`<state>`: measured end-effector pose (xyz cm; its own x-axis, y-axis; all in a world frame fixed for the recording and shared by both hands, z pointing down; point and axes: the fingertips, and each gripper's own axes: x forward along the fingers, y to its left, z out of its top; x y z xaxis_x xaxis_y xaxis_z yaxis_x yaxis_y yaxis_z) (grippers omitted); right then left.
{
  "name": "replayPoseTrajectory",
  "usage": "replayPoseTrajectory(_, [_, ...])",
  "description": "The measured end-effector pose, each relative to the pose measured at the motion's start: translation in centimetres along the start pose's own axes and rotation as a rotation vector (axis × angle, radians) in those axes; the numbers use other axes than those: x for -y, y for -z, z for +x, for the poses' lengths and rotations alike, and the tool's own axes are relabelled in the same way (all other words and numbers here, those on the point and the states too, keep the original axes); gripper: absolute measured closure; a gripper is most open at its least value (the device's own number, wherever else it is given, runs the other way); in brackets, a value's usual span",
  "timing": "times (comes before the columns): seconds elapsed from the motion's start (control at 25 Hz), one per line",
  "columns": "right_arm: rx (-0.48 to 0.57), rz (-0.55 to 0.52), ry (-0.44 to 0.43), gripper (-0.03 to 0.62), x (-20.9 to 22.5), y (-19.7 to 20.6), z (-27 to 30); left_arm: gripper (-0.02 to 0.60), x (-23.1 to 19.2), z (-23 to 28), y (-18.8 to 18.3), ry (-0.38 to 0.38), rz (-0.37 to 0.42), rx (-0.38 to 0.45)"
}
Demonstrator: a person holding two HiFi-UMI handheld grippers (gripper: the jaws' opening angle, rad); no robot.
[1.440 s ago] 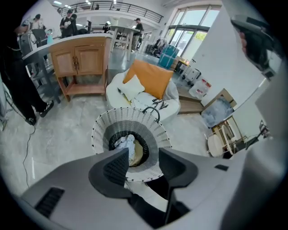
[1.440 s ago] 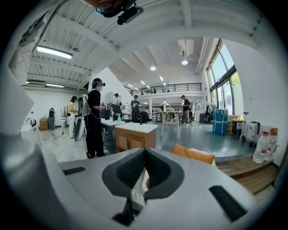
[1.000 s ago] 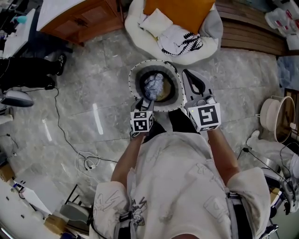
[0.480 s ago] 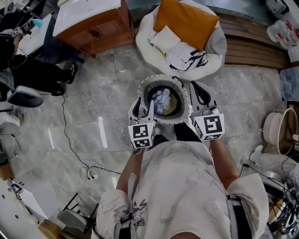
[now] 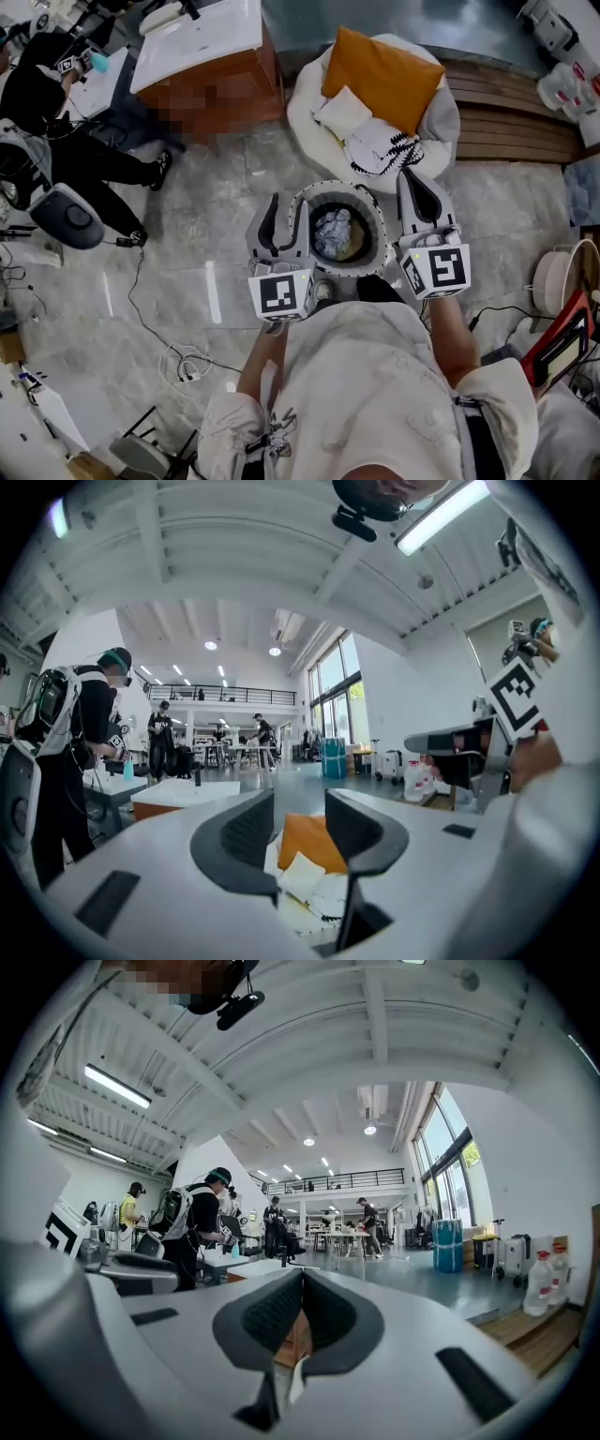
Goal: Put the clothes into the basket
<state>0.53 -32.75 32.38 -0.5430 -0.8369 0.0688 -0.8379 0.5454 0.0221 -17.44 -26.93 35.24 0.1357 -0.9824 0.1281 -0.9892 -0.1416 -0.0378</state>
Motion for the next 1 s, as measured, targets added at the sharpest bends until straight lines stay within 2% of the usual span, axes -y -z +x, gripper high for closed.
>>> replayPoseTrajectory(0.12, [0.044, 0.003, 0.009, 0.606, 0.4, -2.5, 0.2, 0.414, -0.5, -0.1, -3.3, -0.009, 0.004, 0.060])
replayPoseTrajectory(0.4, [0.096, -0.008, 0.029, 0.606, 1.2, -6.2, 0.3, 0.419, -1.2, -0.2, -8.2, -0.030, 0.039, 0.135])
replayPoseTrajectory(0.72, [0.103, -0.024, 0.051, 0.606, 1.9, -7.0, -0.5, 0.451, -1.5, -0.4, -9.9, -0.068, 0.028, 0.156])
replayPoseTrajectory(0.92, [0.103, -0.027, 0.061, 0.606, 2.6, -6.9, -1.0, 0.559, -0.5, -0.2, -10.4, -0.056, 0.023, 0.176])
replayPoseTrajectory(1.0, [0.102, -0.028, 0.066, 0.606, 2.9, -6.8, -1.3, 0.575, 0.2, 0.1, -10.4, -0.037, 0.015, 0.177])
